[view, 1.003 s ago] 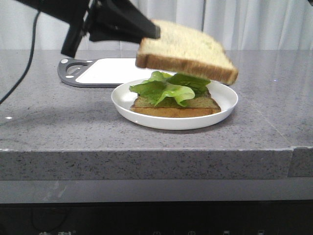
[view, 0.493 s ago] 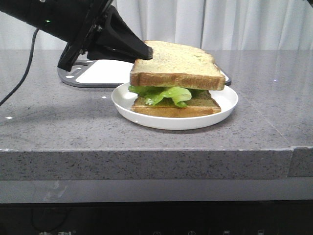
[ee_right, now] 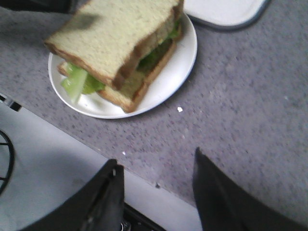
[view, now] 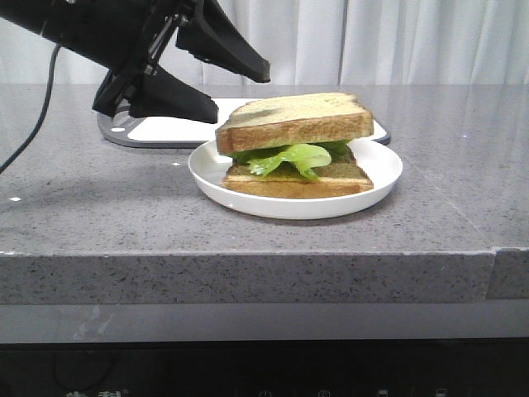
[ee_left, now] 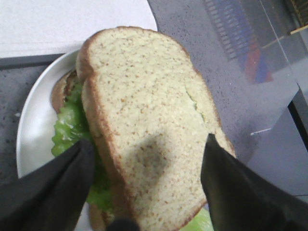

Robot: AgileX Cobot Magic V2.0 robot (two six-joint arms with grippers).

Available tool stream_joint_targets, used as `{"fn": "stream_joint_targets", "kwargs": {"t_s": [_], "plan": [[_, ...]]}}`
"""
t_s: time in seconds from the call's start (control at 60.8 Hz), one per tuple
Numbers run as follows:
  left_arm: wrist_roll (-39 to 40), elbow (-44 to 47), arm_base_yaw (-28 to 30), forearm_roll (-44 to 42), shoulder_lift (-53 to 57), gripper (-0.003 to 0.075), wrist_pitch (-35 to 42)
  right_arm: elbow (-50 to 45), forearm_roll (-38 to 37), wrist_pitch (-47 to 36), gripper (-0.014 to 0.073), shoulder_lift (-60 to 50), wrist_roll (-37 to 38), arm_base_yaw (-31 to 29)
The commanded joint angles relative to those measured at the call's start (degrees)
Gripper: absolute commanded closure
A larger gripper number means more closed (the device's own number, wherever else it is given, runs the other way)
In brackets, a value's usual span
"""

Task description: Left arm grabs bread, right arm adds lettuce

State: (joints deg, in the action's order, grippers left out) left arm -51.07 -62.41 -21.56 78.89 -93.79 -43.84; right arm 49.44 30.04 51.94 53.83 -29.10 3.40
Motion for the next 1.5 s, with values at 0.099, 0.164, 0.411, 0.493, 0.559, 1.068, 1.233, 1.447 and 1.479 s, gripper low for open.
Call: {"fn": "stream_joint_targets", "kwargs": {"t_s": [0.099, 0.164, 0.411, 0.493, 0.559, 1.068, 1.233, 1.447, 1.479], "plan": [[6.47, -2.24, 0.11, -8.45, 8.99, 0.0230, -1.34, 1.59, -12.38, 3.97, 0.0229, -3.57, 13.77, -0.46], [10.70, -2.24, 0.11, -14.88, 12.36, 0.0230, -1.06, 1.59, -15.69, 5.97, 0.0229, -5.51, 17.48, -0.46], [36.12, -2.24, 0.11, -48.50, 25.64, 0.0231, -2.12, 1.59, -22.28, 8.82, 0.0229, -14.18, 24.35, -0.46], [44.77, -2.24, 0.11, -59.01, 30.12, 0.0231, -5.13, 1.54, -22.28, 8.62, 0.0229, -16.73, 24.34, -0.46], [50.76, -1.73, 0.11, -66.90, 33.92, 0.0231, -7.32, 1.49, -22.28, 8.38, 0.0229, -18.43, 24.34, -0.46], [67.24, 15.97, 0.11, -93.60, 55.42, 0.0235, -1.81, 1.49, -22.18, 6.80, 0.0234, -21.35, 24.34, -0.46], [67.24, 17.80, 0.11, -93.49, 56.35, 0.0367, 0.09, 1.49, -22.18, 6.76, 0.0386, -21.35, 24.34, -0.46], [67.24, 18.29, 0.11, -93.37, 56.35, 0.0632, 0.85, 1.49, -22.06, 6.87, 0.0650, -21.35, 24.34, -0.46], [67.24, 18.29, 0.11, -93.37, 56.35, 0.0669, 1.13, 1.49, -21.98, 6.93, 0.0681, -21.35, 24.34, -0.46]]}}
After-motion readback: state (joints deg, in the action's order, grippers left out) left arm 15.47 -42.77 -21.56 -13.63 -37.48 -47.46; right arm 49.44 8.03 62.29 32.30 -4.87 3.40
